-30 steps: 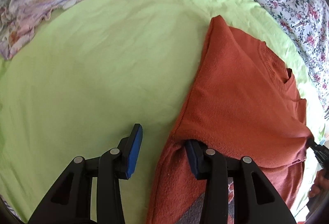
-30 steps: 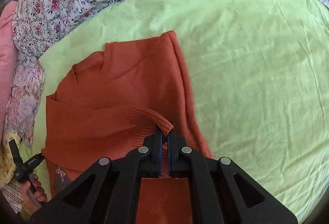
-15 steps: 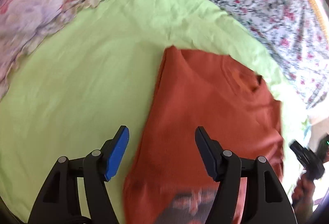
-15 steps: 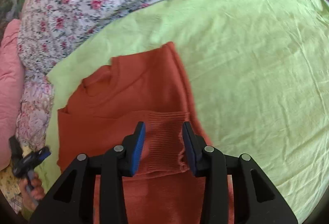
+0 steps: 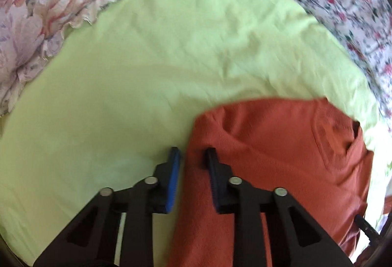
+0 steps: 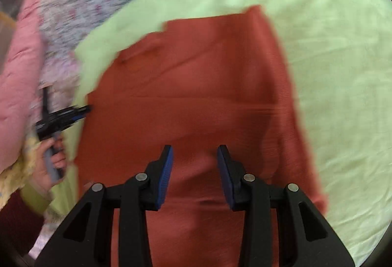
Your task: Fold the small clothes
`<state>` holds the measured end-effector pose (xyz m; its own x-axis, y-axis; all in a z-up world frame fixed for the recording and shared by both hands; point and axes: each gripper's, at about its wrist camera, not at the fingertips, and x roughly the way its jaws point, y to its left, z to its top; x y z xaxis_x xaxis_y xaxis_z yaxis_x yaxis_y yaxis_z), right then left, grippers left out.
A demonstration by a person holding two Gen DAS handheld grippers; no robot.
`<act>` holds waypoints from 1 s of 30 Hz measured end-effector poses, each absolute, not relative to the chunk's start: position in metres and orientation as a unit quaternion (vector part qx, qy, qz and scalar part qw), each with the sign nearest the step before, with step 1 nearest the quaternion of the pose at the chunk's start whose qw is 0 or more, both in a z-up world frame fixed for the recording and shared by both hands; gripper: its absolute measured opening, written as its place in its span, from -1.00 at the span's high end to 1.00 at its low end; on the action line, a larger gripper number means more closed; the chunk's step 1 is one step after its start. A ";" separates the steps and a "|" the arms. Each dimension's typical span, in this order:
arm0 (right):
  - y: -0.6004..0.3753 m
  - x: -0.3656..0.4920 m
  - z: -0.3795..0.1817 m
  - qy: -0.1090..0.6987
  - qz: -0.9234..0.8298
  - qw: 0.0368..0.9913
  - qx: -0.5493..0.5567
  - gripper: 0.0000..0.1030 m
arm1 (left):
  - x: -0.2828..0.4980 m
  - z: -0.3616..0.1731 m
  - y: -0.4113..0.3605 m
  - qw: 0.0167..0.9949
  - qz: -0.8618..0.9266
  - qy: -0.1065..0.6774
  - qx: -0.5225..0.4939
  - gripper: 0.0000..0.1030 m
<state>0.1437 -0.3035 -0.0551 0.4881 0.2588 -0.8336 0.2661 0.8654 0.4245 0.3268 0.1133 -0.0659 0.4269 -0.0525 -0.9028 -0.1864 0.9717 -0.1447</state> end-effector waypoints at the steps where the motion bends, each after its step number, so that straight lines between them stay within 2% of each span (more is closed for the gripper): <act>1: -0.310 0.144 -0.059 0.508 -0.017 0.820 0.262 0.27 | 0.330 -0.064 0.116 0.837 0.044 0.534 -0.109 0.68; 5: -0.314 0.142 -0.055 0.504 -0.023 0.818 0.277 0.26 | 0.327 -0.053 0.119 0.835 0.024 0.537 -0.118 0.65; 8: -0.306 0.133 -0.035 0.491 -0.016 0.827 0.274 0.25 | 0.306 -0.038 0.123 0.834 0.013 0.538 -0.120 0.45; 9: -0.306 0.131 -0.031 0.488 -0.015 0.828 0.277 0.25 | 0.295 -0.033 0.125 0.835 0.008 0.537 -0.122 0.43; 16: -0.290 0.096 0.004 0.469 0.002 0.843 0.264 0.25 | 0.190 -0.015 0.125 0.833 -0.023 0.538 -0.130 0.31; 17: -0.287 0.092 0.007 0.469 0.004 0.843 0.261 0.23 | 0.173 -0.015 0.123 0.832 -0.021 0.539 -0.133 0.23; 18: -0.284 0.086 0.009 0.469 0.006 0.844 0.258 0.15 | 0.156 -0.016 0.123 0.829 -0.020 0.542 -0.136 0.11; 20: -0.277 0.074 0.012 0.470 0.008 0.845 0.254 0.02 | 0.122 -0.019 0.121 0.823 -0.019 0.548 -0.145 0.06; 24: -0.266 0.048 0.011 0.478 0.008 0.841 0.254 0.01 | 0.067 -0.023 0.117 0.810 -0.021 0.567 -0.148 0.03; 30: -0.253 0.002 0.009 0.485 0.005 0.837 0.255 0.01 | 0.002 -0.035 0.117 0.785 -0.037 0.599 -0.154 -0.15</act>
